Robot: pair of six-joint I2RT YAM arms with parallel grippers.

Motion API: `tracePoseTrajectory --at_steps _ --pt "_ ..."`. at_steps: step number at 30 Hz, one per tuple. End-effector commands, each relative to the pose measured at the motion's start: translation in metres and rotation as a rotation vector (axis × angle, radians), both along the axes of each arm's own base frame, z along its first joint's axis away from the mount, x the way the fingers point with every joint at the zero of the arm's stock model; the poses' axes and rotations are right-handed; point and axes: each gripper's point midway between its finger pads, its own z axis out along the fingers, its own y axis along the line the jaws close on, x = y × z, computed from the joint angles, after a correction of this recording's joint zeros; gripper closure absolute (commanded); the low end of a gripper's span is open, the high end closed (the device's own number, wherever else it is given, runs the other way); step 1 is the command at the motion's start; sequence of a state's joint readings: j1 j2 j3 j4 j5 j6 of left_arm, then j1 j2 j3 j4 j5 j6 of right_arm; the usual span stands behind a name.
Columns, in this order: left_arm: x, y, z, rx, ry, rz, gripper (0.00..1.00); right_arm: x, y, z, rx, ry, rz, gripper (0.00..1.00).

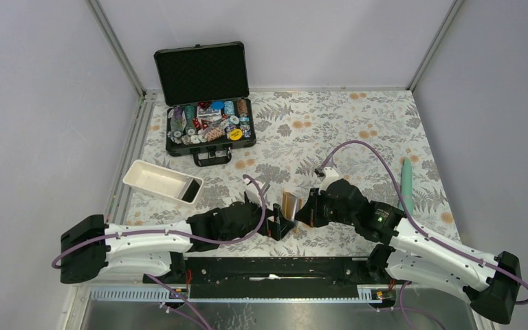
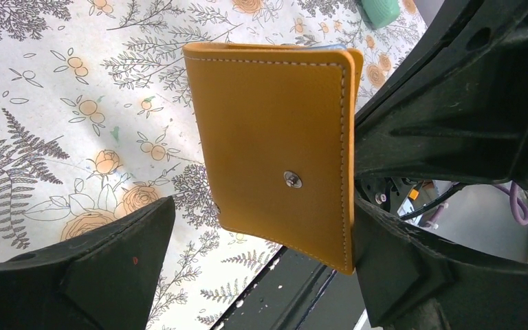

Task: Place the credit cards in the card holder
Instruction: Place the card holder at the center of the board.

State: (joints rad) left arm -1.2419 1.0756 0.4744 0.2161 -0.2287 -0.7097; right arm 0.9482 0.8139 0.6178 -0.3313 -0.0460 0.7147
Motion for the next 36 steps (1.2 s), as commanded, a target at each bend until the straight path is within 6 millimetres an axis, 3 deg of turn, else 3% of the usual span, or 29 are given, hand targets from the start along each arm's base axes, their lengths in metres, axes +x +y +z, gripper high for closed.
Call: tracePoseTrajectory --at_steps 1,16,22,27,36 --pt "0.003 -0.007 0.017 -0.072 -0.012 0.002 0.01 0.001 0.008 0.010 0.041 -0.020 0.017 1.00" --pt "0.027 0.012 -0.008 0.197 -0.009 0.157 0.01 0.004 0.006 0.006 0.021 -0.023 0.009 1.00" --pt "0.029 0.020 -0.017 0.217 0.010 0.200 0.01 0.003 0.003 -0.006 -0.019 0.000 0.006 1.00" --pt "0.031 0.033 -0.035 0.281 0.058 0.268 0.01 0.001 0.001 -0.015 -0.033 0.016 0.004 1.00" --pt "0.033 0.047 -0.059 0.346 0.120 0.371 0.01 -0.009 0.001 -0.049 -0.039 0.095 0.006 1.00"
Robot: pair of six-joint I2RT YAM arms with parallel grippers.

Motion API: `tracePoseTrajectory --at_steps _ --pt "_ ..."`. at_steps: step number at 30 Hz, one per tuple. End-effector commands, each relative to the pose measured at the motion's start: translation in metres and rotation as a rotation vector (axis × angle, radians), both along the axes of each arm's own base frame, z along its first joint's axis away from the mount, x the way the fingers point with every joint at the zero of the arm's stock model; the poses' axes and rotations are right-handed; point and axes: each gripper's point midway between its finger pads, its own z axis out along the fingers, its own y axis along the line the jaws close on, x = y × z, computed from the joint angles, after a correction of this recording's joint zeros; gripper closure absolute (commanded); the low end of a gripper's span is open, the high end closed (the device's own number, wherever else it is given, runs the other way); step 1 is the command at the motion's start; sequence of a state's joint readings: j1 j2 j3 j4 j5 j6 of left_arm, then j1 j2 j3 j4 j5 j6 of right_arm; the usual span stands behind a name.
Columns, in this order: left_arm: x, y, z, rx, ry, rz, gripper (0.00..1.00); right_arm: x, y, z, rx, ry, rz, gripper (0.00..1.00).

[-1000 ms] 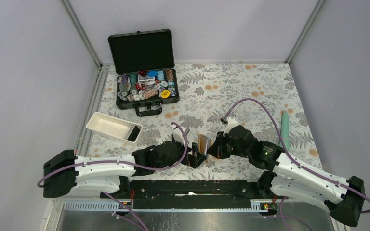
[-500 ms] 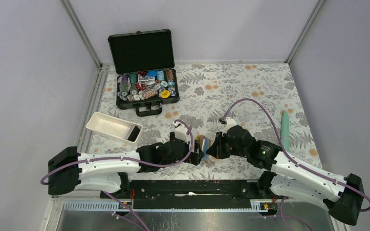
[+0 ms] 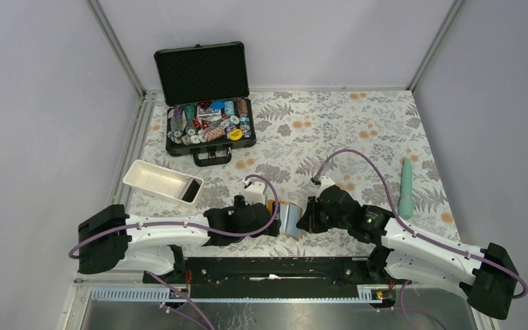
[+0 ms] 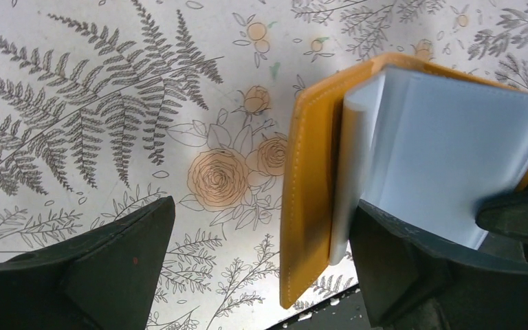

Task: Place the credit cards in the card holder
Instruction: Place the card holder at the center of the board.

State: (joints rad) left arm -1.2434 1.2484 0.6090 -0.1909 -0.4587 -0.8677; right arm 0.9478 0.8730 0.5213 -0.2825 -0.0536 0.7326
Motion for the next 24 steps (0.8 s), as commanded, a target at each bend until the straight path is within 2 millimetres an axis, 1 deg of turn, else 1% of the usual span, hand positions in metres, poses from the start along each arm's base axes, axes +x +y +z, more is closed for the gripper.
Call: tracePoseTrajectory --at_steps 1,4,8,10,15,16,17,20,21,24 --pt "0.011 0.002 0.005 -0.016 -0.012 0.106 0.01 -0.003 0.007 -0.005 0.032 0.021 0.009 1.00" --pt "0.012 0.003 0.002 -0.015 -0.001 0.119 0.03 -0.004 0.007 -0.015 0.019 0.035 0.014 1.00" --pt "0.011 0.005 -0.006 -0.005 0.017 0.129 0.17 -0.005 0.006 -0.025 0.002 0.049 0.014 1.00" --pt "0.010 0.003 -0.010 -0.006 0.027 0.122 0.21 -0.005 0.005 -0.030 -0.008 0.054 0.012 1.00" --pt "0.006 0.000 -0.017 -0.008 0.053 0.110 0.44 -0.005 0.002 -0.040 -0.031 0.062 0.005 1.00" --pt "0.006 0.000 -0.019 -0.006 0.057 0.110 0.50 -0.004 0.001 -0.042 -0.039 0.061 -0.002 1.00" --pt "0.006 0.000 -0.019 -0.009 0.059 0.113 0.58 -0.003 -0.002 -0.045 -0.052 0.057 -0.015 1.00" --pt "0.004 -0.002 -0.018 -0.029 0.064 0.103 0.74 0.002 -0.013 -0.052 -0.099 0.055 -0.075 1.00" --pt "0.003 -0.002 -0.018 -0.034 0.066 0.100 0.79 0.005 -0.019 -0.055 -0.125 0.047 -0.104 0.97" --pt "0.002 -0.003 -0.017 -0.052 0.069 0.094 0.90 0.013 -0.037 -0.059 -0.204 0.017 -0.174 0.68"
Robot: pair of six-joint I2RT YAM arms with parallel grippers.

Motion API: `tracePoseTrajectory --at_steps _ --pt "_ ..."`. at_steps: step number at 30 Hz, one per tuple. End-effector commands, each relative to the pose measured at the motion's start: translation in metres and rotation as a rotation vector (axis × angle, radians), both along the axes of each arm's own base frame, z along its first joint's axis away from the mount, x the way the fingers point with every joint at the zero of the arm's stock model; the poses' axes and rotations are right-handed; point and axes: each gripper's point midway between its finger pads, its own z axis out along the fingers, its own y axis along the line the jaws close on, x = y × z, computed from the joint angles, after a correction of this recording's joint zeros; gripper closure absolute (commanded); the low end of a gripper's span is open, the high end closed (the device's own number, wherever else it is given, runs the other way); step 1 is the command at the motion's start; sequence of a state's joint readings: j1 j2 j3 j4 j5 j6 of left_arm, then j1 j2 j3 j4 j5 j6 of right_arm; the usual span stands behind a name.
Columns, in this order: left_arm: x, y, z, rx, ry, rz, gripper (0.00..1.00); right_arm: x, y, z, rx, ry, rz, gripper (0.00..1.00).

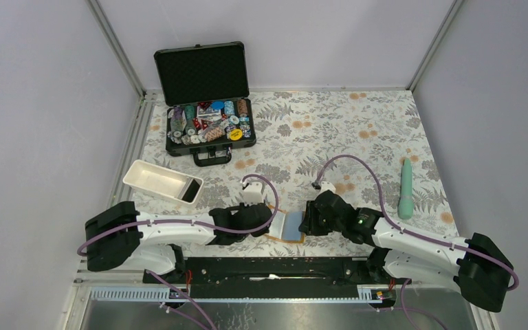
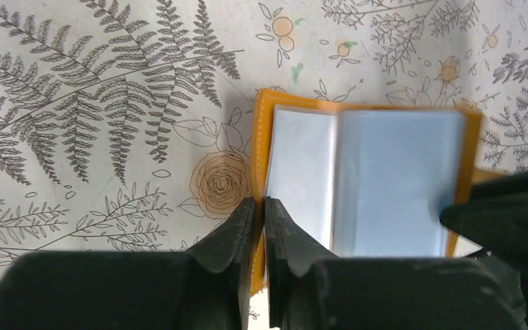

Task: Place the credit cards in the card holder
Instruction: Place the card holder at the center of the board.

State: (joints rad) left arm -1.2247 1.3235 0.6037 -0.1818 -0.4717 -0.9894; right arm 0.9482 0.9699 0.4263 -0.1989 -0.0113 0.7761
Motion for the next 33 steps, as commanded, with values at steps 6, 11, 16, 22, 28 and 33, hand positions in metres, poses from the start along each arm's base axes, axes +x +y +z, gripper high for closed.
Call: tracePoseTrajectory --at_steps 6,11,16,22,28,33 --pt "-0.006 -0.011 0.006 -0.090 0.002 -0.044 0.99 0.024 -0.039 0.004 -0.169 -0.108 -0.143 0.44" --pt "-0.007 -0.016 0.012 -0.120 0.002 -0.056 1.00 0.028 -0.028 0.031 -0.094 -0.156 -0.124 0.53" --pt "-0.007 -0.016 0.021 -0.142 -0.006 -0.053 1.00 0.026 -0.009 0.067 0.037 -0.193 -0.067 0.65" --pt "-0.006 -0.015 0.029 -0.164 -0.014 -0.042 1.00 0.018 0.017 0.089 0.164 -0.196 0.035 0.71" --pt "-0.006 -0.014 0.030 -0.169 -0.013 -0.036 1.00 0.015 0.022 0.061 0.141 -0.117 0.020 0.74" --pt "-0.007 -0.012 0.025 -0.158 -0.005 -0.032 1.00 0.016 0.009 0.026 0.043 -0.080 -0.024 0.74"
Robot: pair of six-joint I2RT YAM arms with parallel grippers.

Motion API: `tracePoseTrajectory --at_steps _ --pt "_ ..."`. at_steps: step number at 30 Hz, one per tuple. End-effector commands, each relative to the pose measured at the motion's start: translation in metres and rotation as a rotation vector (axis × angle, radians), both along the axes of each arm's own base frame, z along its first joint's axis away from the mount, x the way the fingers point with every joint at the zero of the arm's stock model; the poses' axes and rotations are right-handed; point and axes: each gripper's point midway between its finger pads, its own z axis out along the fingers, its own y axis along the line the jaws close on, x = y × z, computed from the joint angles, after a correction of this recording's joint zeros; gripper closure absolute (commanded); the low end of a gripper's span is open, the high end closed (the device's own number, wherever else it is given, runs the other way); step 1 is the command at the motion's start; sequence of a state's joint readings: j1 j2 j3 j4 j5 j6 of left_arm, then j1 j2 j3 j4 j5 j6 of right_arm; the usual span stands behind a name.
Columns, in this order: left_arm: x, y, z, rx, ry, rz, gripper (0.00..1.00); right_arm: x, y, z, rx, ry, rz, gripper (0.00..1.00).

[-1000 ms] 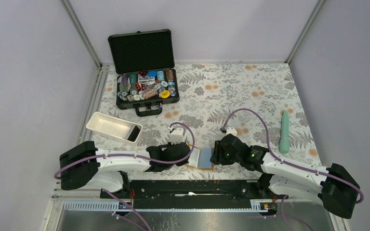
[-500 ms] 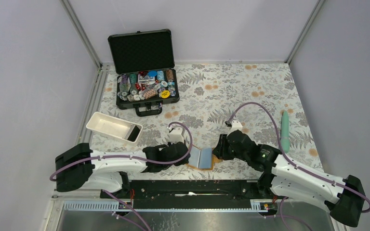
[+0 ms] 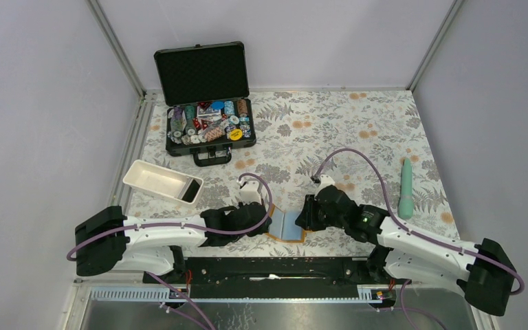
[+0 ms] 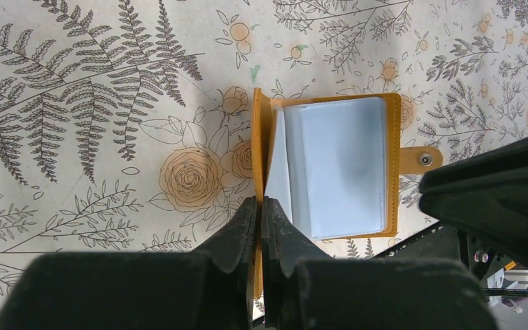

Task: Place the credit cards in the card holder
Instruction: Place the card holder at the center of the board.

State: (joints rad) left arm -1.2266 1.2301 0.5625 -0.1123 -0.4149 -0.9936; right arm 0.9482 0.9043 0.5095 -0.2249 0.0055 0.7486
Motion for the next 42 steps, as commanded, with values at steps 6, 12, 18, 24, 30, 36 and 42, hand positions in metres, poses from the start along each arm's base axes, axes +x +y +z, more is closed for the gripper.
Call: tracePoseTrajectory --at_steps 6,12,18,24,30,36,42 --pt "-0.001 0.004 -0.004 -0.010 0.003 0.015 1.00 -0.004 -0.007 -0.050 -0.074 0.064 -0.017 0.74" --pt "-0.001 0.014 -0.018 0.038 0.010 0.034 0.93 -0.006 -0.016 -0.075 -0.143 0.084 -0.026 0.74" --pt "-0.002 0.022 -0.029 0.144 0.022 0.030 0.72 -0.008 -0.022 -0.089 -0.192 0.106 -0.032 0.74" --pt "0.005 0.019 -0.006 0.237 -0.038 0.026 0.60 -0.006 -0.023 -0.087 -0.193 0.100 -0.036 0.75" --pt "0.013 0.008 0.035 0.184 -0.106 0.040 0.47 -0.006 -0.023 -0.085 -0.191 0.096 -0.040 0.75" --pt "0.013 0.000 0.063 0.071 -0.135 0.035 0.37 -0.006 -0.022 -0.084 -0.188 0.094 -0.037 0.75" --pt "0.018 0.018 0.081 -0.006 -0.134 0.067 0.16 -0.004 -0.019 -0.079 -0.177 0.090 -0.033 0.75"
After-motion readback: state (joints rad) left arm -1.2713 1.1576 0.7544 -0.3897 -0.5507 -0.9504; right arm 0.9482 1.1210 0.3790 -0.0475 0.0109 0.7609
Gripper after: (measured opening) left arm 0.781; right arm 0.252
